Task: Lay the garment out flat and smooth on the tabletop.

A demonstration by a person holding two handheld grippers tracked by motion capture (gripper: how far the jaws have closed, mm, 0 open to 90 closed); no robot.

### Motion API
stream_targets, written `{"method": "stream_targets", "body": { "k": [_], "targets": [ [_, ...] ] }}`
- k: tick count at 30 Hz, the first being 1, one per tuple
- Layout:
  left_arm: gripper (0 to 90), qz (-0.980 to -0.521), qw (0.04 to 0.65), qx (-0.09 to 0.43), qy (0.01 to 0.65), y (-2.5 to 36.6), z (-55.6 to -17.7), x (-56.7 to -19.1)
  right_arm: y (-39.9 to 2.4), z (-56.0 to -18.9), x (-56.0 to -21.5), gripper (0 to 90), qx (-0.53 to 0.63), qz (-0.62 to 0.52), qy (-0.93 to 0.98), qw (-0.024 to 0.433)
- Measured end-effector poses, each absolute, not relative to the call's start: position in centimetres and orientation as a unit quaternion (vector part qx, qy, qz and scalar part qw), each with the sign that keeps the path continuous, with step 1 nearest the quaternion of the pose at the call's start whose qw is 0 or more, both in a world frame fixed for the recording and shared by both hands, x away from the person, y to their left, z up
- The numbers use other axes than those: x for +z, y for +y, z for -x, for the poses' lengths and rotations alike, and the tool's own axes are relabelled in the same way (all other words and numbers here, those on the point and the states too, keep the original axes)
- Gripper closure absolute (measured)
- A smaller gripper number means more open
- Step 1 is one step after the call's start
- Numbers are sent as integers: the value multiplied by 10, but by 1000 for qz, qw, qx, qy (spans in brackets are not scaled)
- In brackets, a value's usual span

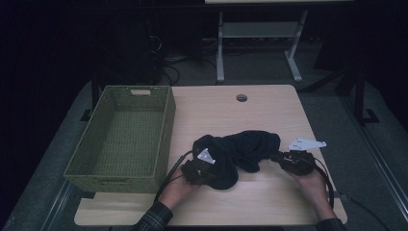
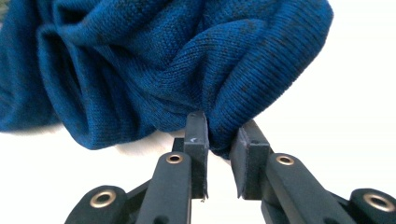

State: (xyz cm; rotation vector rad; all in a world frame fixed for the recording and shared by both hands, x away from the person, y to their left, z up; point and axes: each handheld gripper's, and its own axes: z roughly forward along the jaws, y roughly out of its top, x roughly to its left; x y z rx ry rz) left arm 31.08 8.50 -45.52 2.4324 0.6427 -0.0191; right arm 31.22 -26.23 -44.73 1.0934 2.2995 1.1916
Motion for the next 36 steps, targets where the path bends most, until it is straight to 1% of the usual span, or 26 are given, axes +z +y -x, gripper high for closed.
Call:
{"method": "stream_targets", "body": {
  "k": [8, 14, 22, 36],
  "targets": [
    [900, -919, 308, -5, 246, 84, -310, -455, -259, -316, -432, 791, 418, -382, 810, 154],
    [900, -921, 305, -5, 243, 84, -310, -455, -257, -323, -419, 798, 410, -386, 811, 158],
    [900, -921, 306, -3, 242, 84, -311, -455, -259, -337, -397, 801, 400, -397, 810, 166],
    [900, -917, 311, -6, 248, 84, -311, -455, -258, -367, -360, 800, 387, -402, 807, 196]
  ]
}}
